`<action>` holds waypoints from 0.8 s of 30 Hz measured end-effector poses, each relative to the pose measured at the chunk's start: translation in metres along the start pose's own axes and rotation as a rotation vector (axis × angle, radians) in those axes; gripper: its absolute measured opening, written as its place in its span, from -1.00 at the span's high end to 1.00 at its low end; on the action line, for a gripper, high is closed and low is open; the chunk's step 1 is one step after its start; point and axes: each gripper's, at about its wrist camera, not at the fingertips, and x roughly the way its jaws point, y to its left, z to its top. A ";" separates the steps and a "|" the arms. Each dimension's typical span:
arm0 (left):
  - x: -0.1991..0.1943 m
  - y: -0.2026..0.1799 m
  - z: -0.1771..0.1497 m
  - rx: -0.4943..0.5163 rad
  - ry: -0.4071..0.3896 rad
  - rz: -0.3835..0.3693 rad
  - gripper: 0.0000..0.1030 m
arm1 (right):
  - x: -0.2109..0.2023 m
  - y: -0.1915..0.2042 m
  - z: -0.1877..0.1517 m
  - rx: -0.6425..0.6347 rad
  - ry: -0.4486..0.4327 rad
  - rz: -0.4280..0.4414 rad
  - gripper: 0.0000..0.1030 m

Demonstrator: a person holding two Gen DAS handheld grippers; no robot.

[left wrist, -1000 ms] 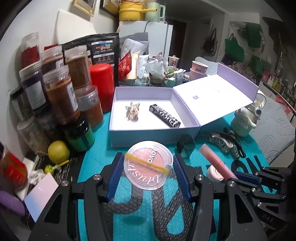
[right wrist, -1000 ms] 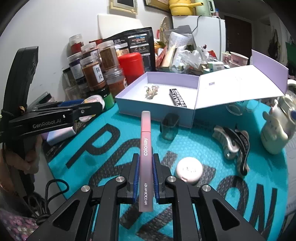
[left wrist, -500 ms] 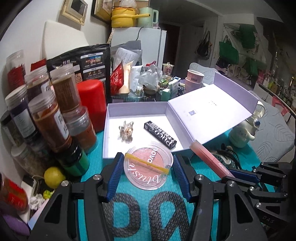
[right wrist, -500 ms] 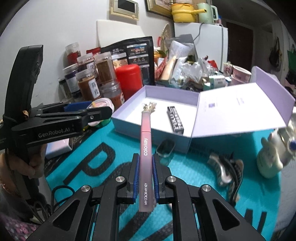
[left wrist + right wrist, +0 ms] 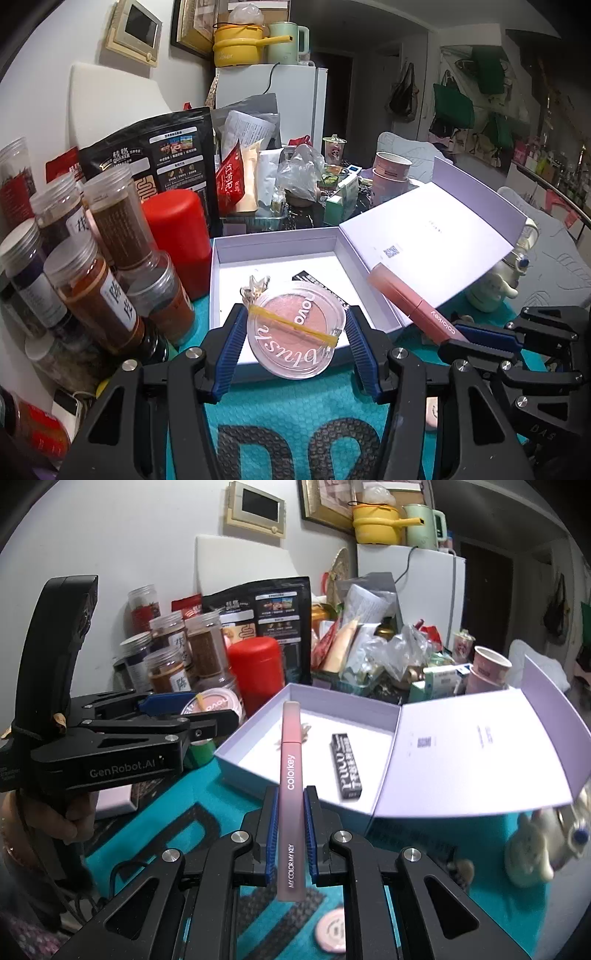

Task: Organize rigid objects
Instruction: 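Carry the compact and lip gloss tube over the white box with both grippers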

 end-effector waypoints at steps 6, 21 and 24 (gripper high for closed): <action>0.016 0.002 0.015 0.010 0.006 -0.004 -0.05 | 0.015 -0.008 0.015 -0.014 0.008 0.000 0.74; 0.066 0.018 0.047 0.028 0.020 -0.013 -0.05 | 0.064 -0.030 0.044 -0.019 0.037 -0.002 0.74; 0.078 0.021 0.051 0.029 0.028 -0.016 -0.05 | 0.073 -0.036 0.050 -0.022 0.042 -0.011 0.74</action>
